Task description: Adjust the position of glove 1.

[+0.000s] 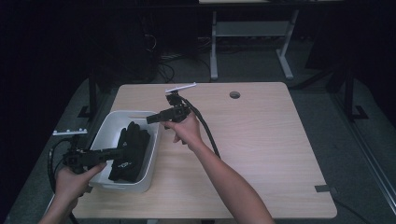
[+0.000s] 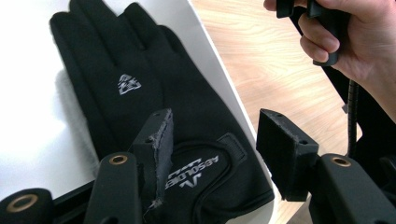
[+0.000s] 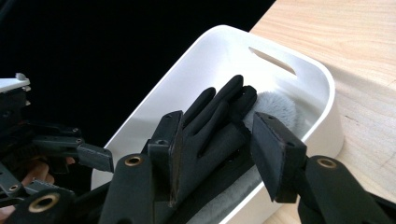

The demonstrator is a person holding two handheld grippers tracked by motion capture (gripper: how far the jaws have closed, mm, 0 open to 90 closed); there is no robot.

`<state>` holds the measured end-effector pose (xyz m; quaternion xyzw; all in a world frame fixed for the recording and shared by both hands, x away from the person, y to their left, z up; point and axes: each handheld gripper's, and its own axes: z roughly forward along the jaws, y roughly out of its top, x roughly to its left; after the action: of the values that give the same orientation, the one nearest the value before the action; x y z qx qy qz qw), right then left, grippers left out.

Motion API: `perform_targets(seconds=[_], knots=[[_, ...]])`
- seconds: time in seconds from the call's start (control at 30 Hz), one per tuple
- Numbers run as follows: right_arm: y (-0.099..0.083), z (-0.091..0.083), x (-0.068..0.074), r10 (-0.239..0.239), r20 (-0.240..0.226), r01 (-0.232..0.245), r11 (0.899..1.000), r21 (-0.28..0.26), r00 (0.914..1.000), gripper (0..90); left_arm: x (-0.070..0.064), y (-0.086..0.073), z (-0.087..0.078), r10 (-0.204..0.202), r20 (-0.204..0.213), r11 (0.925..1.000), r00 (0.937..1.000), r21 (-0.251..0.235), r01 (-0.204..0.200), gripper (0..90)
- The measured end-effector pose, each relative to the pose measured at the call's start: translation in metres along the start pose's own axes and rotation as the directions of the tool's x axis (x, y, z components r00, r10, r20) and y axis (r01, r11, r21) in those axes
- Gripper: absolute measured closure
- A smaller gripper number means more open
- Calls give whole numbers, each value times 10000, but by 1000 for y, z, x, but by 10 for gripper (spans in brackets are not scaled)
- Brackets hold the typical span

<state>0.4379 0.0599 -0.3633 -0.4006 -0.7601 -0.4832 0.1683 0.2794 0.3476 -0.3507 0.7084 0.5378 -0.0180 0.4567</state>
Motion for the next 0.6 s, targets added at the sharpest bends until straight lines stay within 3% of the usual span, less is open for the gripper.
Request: perform_targets(seconds=[0.6], knots=[[-6,-34,-10,165,-144,-170,9994,-314,9998,460,-17,8,16,271,347,9995,9990,145,-277,407]])
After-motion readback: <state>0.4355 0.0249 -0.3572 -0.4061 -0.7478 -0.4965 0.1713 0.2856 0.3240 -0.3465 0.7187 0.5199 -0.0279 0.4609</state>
